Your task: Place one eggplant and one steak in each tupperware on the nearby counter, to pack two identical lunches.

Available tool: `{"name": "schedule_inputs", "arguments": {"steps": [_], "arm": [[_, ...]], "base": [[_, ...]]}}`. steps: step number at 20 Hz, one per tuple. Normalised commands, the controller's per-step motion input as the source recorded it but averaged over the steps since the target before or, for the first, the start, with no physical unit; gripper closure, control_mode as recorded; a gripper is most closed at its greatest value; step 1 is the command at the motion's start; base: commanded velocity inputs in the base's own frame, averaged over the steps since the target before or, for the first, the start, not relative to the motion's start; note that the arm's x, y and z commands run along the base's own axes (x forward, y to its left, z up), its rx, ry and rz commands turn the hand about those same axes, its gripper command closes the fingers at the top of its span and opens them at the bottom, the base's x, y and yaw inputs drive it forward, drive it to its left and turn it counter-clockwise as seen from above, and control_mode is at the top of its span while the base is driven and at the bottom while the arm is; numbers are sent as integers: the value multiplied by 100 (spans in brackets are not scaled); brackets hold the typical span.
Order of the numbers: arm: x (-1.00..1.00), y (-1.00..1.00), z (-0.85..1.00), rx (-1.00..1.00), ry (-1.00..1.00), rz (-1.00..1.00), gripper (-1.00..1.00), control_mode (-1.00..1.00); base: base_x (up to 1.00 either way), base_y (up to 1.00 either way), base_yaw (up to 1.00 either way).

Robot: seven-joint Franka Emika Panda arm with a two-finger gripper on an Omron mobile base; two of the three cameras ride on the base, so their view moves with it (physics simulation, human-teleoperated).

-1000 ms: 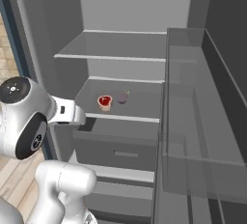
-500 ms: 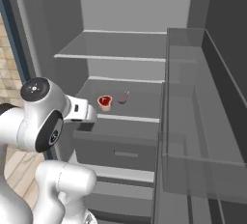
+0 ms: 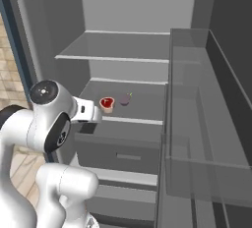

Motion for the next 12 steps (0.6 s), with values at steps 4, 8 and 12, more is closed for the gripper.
{"name": "schedule_inputs", "arguments": {"steps": [4, 8, 12], "arm": [[19, 2, -27, 0, -8, 4, -100, -100], [26, 6, -28, 0, -5, 4, -100, -100], [36, 3, -28, 0, -3, 3, -100, -100]], "base": [[0, 0, 0], [0, 0, 0], [0, 0, 0]]}}
